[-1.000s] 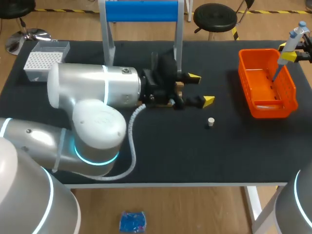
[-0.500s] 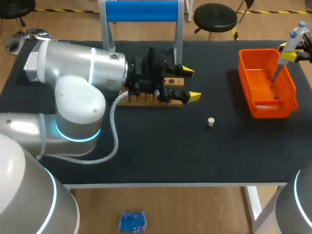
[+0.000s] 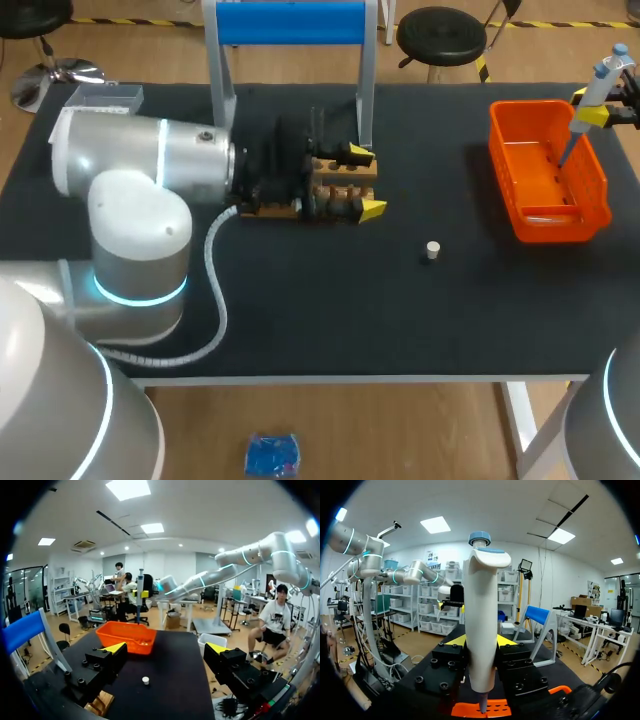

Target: Invert the test tube, pick up the pipette, mount the tip to pipette, aspirate from beaker and dispense into the tube, eject the tip, return the pipette, and cap with the stopper.

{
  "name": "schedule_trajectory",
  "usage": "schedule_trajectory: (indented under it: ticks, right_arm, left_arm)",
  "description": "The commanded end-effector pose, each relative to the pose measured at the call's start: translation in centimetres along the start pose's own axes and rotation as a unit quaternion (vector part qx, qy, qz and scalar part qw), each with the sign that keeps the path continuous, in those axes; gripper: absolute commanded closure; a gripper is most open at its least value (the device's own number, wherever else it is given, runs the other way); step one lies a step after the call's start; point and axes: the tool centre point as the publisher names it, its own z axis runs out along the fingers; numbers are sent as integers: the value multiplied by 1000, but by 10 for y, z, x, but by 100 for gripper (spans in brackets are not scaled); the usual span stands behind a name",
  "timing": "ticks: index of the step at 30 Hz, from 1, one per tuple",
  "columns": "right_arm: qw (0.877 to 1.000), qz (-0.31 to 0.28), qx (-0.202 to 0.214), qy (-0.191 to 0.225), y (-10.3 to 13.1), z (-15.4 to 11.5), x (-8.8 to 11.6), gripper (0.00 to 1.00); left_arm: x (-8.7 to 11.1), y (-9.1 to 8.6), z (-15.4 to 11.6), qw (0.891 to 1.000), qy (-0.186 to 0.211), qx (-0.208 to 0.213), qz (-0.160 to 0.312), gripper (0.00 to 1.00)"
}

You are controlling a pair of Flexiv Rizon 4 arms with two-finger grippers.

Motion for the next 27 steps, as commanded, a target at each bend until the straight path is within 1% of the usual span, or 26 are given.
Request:
schedule_trajectory:
  ticks: [1, 6, 9, 11, 13, 19, 22, 27]
  right_arm:
    - [1000, 0, 1, 1, 1, 0, 0, 100]
    - [1000, 0, 1, 1, 1, 0, 0, 100]
    - [1000, 0, 1, 1, 1, 0, 0, 100]
    - [1000, 0, 1, 1, 1, 0, 0, 100]
    - [1000, 0, 1, 1, 1, 0, 0, 100]
    - [1000, 0, 1, 1, 1, 0, 0, 100]
    - [1000, 0, 1, 1, 1, 0, 0, 100]
    - [1000, 0, 1, 1, 1, 0, 0, 100]
  left_arm:
    - [3, 4, -5, 1000, 1, 17, 3, 0]
    - [-1, 2, -11, 1000, -9, 19, 5, 0]
    - [-6, 4, -16, 999, -28, 19, -5, 0]
    - [-8, 5, -22, 999, -48, 23, -10, 0]
    - [-9, 6, -25, 998, -53, 27, -4, 0]
    - [-18, 11, -30, 998, -50, 38, 7, 0]
    - [-24, 13, -31, 997, -51, 49, 6, 0]
    - [-32, 14, -31, 997, -53, 50, -1, 0]
